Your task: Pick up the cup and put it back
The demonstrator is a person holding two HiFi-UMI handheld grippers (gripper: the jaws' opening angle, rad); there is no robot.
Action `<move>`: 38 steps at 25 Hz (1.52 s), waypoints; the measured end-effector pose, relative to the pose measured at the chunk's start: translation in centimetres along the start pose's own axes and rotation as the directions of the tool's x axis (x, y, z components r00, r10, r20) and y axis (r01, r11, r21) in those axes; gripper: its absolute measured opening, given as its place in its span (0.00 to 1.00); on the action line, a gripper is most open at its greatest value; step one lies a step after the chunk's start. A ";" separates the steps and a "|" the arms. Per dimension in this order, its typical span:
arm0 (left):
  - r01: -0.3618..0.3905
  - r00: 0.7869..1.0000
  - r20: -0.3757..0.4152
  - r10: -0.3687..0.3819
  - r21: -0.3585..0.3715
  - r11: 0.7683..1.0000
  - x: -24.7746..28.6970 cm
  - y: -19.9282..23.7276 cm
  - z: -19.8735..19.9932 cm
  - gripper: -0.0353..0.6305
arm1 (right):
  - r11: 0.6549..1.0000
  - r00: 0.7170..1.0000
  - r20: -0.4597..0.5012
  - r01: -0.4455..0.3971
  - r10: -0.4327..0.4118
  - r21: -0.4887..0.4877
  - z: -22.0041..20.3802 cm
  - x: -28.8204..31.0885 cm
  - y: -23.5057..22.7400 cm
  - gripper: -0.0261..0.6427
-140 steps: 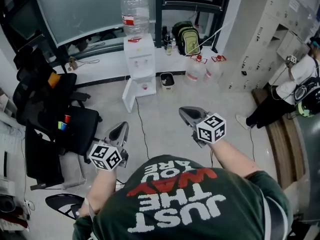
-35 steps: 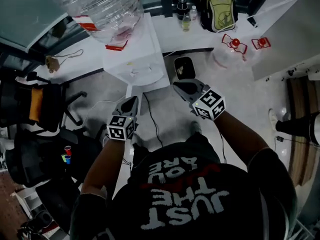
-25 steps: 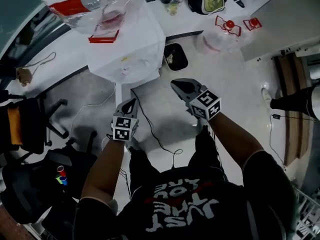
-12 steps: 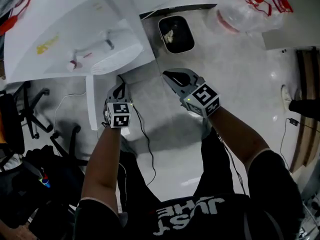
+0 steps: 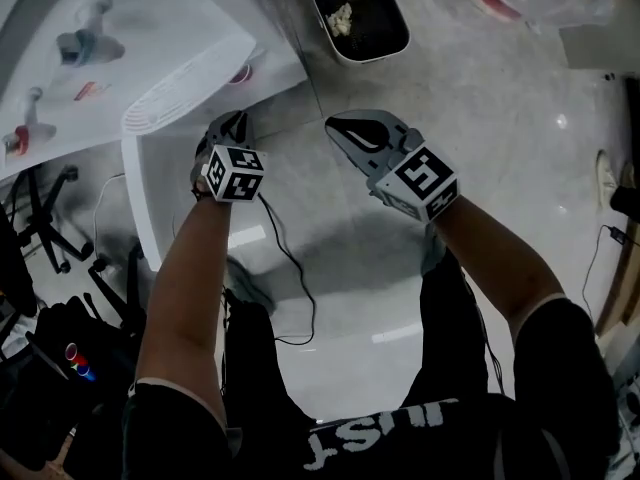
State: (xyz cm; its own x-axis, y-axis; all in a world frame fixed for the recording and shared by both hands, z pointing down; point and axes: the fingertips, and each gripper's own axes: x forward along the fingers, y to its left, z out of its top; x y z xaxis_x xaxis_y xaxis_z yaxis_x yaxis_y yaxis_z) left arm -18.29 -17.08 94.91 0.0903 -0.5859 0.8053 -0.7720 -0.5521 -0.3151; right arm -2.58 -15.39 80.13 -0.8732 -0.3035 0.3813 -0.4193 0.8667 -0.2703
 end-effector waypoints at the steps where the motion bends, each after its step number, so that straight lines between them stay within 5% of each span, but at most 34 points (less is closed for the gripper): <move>1: -0.005 1.000 -0.007 0.005 0.019 1.000 1.0 0.3 0.0 0.10 | 1.000 1.000 0.004 0.000 0.000 0.001 -0.5 0.3 -0.3 0.09; 10: -0.023 0.993 -0.109 0.052 0.249 0.968 9.2 3.2 -0.5 0.23 | 1.000 1.000 0.030 0.004 -0.005 0.025 -2.7 1.9 -2.6 0.09; 19: -0.026 0.973 -0.201 0.114 0.394 0.919 13.7 3.8 -1.3 0.25 | 0.997 0.999 0.025 0.024 -0.026 0.068 -4.0 1.6 -5.5 0.09; 22: -0.010 0.964 -0.240 0.118 0.408 0.913 14.6 3.9 -1.9 0.25 | 0.997 0.999 0.029 0.027 -0.029 0.074 -4.3 1.6 -6.1 0.09; 24: 0.014 0.959 -0.263 0.106 0.418 0.908 14.9 3.8 -2.2 0.10 | 0.996 0.999 0.030 0.031 -0.034 0.078 -4.6 1.6 -6.5 0.09; 29: 0.073 0.966 -0.256 0.027 0.375 0.924 12.5 1.2 -0.8 0.09 | 0.995 0.999 0.003 0.041 -0.042 0.092 -4.8 1.2 -6.0 0.09; 38: 0.220 0.961 -0.222 -0.166 0.247 0.944 -2.7 -6.0 0.8 0.09 | 0.992 0.998 -0.030 0.055 -0.052 0.116 2.2 -3.6 1.2 0.09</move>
State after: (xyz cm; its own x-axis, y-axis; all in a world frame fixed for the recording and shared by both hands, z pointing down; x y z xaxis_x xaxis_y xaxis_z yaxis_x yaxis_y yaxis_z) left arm -13.40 -12.64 94.23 0.0753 -0.3395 0.9376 -0.5533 -0.7964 -0.2440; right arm -0.54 -14.12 76.48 -0.8421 -0.3362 0.4216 -0.4929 0.7970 -0.3491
